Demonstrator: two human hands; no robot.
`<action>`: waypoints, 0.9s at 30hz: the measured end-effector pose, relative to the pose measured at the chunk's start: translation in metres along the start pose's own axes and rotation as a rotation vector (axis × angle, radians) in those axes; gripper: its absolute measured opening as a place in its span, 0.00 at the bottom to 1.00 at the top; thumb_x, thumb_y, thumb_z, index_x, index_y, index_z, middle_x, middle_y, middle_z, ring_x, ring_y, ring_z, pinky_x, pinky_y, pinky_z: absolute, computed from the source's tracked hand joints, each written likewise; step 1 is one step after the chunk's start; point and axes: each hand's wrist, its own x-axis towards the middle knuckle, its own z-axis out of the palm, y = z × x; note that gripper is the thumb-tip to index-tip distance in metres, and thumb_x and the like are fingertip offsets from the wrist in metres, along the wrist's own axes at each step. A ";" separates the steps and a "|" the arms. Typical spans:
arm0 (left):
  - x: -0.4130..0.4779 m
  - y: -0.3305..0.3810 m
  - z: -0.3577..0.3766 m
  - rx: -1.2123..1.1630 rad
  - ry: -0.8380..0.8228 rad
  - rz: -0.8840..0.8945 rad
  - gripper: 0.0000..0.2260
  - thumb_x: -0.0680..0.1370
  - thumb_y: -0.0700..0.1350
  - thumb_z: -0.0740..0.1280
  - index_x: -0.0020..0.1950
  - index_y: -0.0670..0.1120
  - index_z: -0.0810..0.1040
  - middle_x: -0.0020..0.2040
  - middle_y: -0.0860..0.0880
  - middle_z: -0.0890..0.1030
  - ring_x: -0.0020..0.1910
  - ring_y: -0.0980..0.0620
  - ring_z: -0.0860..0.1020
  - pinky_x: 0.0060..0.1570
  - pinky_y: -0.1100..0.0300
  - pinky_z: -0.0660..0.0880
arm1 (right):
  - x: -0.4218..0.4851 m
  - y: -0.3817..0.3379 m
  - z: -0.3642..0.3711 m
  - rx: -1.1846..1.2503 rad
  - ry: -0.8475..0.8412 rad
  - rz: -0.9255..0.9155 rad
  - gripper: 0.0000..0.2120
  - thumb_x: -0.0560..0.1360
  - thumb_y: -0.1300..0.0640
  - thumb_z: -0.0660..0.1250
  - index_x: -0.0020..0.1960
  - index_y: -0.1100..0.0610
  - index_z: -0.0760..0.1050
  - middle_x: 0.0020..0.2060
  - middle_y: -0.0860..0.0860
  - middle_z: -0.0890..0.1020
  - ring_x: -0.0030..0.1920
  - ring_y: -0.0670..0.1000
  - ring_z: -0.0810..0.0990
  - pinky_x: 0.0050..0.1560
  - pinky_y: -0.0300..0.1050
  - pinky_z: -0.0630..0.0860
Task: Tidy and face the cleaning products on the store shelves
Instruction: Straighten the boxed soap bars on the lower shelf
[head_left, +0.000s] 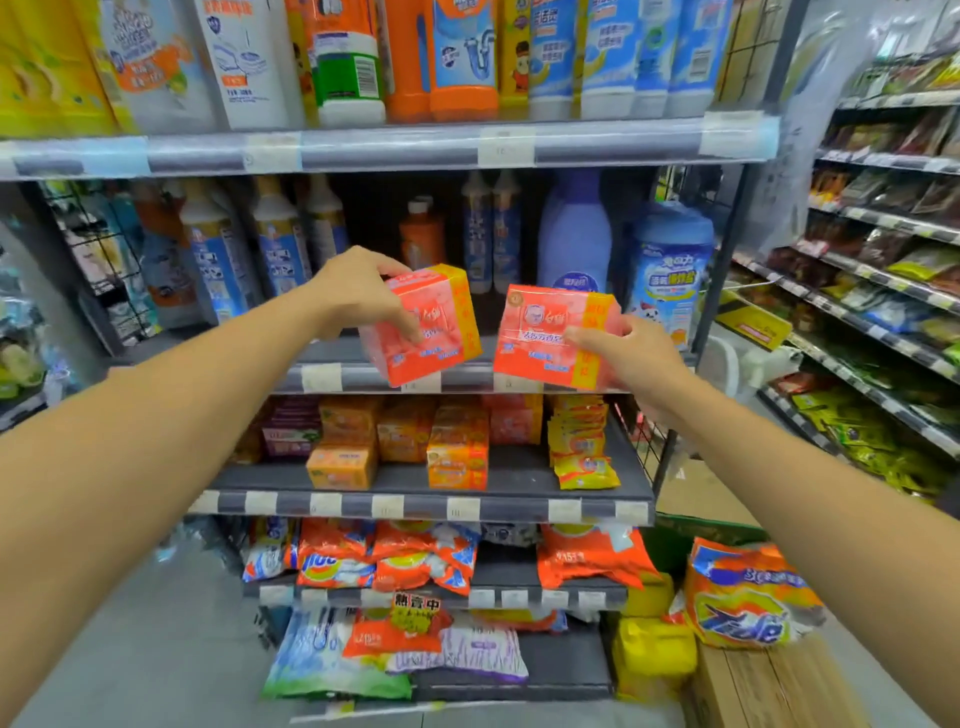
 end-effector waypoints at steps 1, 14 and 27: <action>-0.012 0.003 0.003 -0.018 -0.017 0.003 0.29 0.53 0.46 0.84 0.53 0.52 0.83 0.45 0.54 0.84 0.46 0.52 0.82 0.48 0.54 0.80 | -0.010 0.003 -0.008 0.010 -0.034 0.010 0.22 0.64 0.48 0.78 0.54 0.55 0.80 0.46 0.51 0.86 0.46 0.52 0.86 0.44 0.49 0.81; -0.121 -0.028 0.077 -0.221 -0.262 -0.130 0.30 0.52 0.44 0.83 0.53 0.50 0.84 0.43 0.49 0.87 0.42 0.50 0.85 0.34 0.59 0.80 | -0.096 0.096 -0.049 -0.061 -0.305 0.242 0.26 0.60 0.46 0.79 0.54 0.56 0.80 0.47 0.55 0.86 0.47 0.55 0.85 0.44 0.47 0.81; -0.069 -0.122 0.183 -0.298 -0.270 -0.264 0.31 0.55 0.37 0.83 0.57 0.47 0.82 0.49 0.45 0.85 0.48 0.44 0.84 0.49 0.44 0.81 | -0.022 0.200 -0.007 0.042 -0.144 0.352 0.20 0.68 0.66 0.75 0.58 0.62 0.75 0.47 0.58 0.85 0.44 0.55 0.85 0.40 0.51 0.82</action>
